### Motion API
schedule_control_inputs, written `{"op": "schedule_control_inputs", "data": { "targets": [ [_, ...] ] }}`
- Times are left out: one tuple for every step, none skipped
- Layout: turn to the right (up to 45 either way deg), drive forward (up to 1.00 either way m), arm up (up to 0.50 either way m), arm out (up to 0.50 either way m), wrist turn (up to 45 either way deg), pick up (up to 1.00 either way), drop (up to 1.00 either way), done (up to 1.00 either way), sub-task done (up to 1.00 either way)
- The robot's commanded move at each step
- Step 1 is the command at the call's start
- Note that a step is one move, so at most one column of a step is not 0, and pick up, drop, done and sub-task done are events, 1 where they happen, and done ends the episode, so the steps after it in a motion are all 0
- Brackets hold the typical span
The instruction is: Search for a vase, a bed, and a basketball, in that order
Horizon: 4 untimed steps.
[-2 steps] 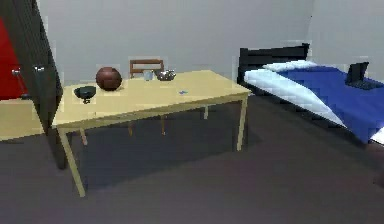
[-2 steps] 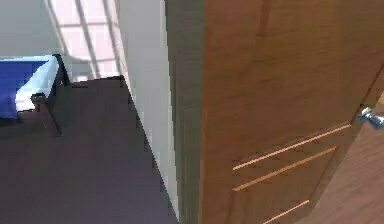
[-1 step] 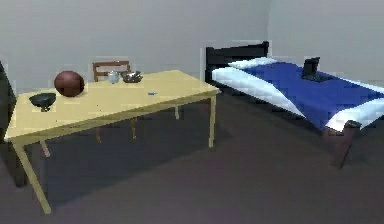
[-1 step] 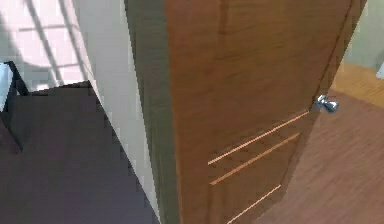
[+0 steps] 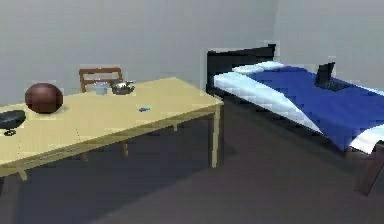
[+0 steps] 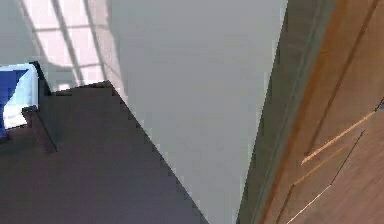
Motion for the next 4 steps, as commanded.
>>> {"op": "schedule_control_inputs", "data": {
  "targets": [
    [45.0,0.00,0.00,0.00,0.0,0.00,0.00,0.00,0.00],
    [9.0,0.00,0.00,0.00,0.0,0.00,0.00,0.00,0.00],
    [3.0,0.00,0.00,0.00,0.0,0.00,0.00,0.00,0.00],
    [0.0,1.00,0.00,0.00,0.0,0.00,0.00,0.00,0.00]
  ]
}}
